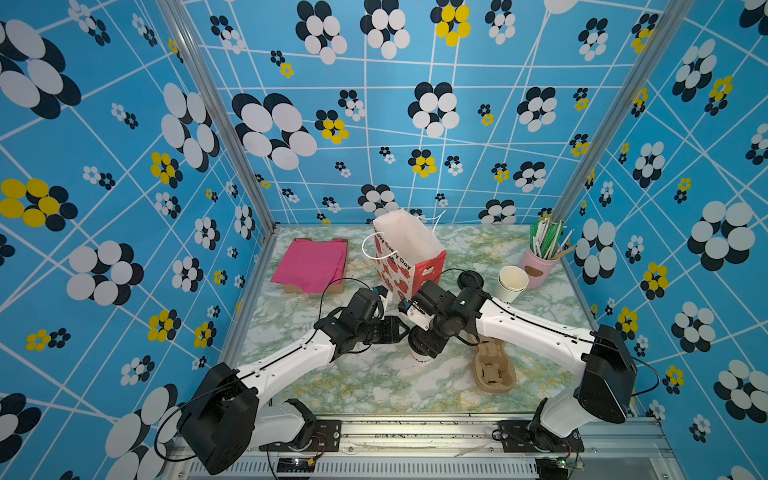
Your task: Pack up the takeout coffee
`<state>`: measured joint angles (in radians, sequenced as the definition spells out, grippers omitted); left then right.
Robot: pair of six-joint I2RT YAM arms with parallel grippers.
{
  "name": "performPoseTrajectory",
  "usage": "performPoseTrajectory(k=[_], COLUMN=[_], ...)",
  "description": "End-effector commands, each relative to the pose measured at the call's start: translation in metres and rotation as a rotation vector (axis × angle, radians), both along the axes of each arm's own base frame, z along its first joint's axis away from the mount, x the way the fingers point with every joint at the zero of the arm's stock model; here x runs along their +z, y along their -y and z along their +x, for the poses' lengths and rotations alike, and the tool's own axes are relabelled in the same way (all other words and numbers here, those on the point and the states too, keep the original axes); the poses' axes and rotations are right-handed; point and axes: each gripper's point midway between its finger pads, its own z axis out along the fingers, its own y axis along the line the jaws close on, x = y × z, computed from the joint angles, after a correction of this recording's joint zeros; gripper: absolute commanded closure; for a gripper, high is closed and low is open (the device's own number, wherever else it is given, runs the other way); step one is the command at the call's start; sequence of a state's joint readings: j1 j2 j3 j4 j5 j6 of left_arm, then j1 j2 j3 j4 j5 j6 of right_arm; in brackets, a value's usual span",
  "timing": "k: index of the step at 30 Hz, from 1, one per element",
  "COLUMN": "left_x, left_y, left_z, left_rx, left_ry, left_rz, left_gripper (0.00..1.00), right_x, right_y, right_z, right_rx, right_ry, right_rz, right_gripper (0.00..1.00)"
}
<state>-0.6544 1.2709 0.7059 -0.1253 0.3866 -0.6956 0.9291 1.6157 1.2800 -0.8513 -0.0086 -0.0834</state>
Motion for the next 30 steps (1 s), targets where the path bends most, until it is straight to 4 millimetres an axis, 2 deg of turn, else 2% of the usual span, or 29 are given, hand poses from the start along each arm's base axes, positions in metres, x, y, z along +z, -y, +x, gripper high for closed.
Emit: performPoseTrajectory(k=[1,10,18,19,30], left_x=[-0.004,-0.012,-0.024,-0.026,-0.062], left_y=[0.006,0.007,0.002,0.001,-0.019], left_z=[-0.005,-0.008,-0.016,-0.017,-0.036], left_rx=[-0.038,-0.059,-0.089,-0.089,-0.076], left_ry=[-0.008,-0.028,-0.039,-0.043,-0.153], left_rz=[-0.007,0.022,0.147,0.161,0.305], left_gripper=[0.52,0.54,0.56,0.60,0.64], right_x=[-0.069,-0.071,-0.071,-0.072,-0.074], right_y=[0.042,0.043,0.045,0.045,0.050], right_z=[-0.053,-0.054,-0.055,-0.055,-0.060], right_rx=[0.043,0.041,0.040,0.040,0.037], right_ry=[-0.257,-0.262,-0.265,-0.266,-0.276], right_rz=[-0.253,-0.259,-0.261,-0.261,-0.268], right_gripper=[0.27,0.27,0.27,0.27,0.27])
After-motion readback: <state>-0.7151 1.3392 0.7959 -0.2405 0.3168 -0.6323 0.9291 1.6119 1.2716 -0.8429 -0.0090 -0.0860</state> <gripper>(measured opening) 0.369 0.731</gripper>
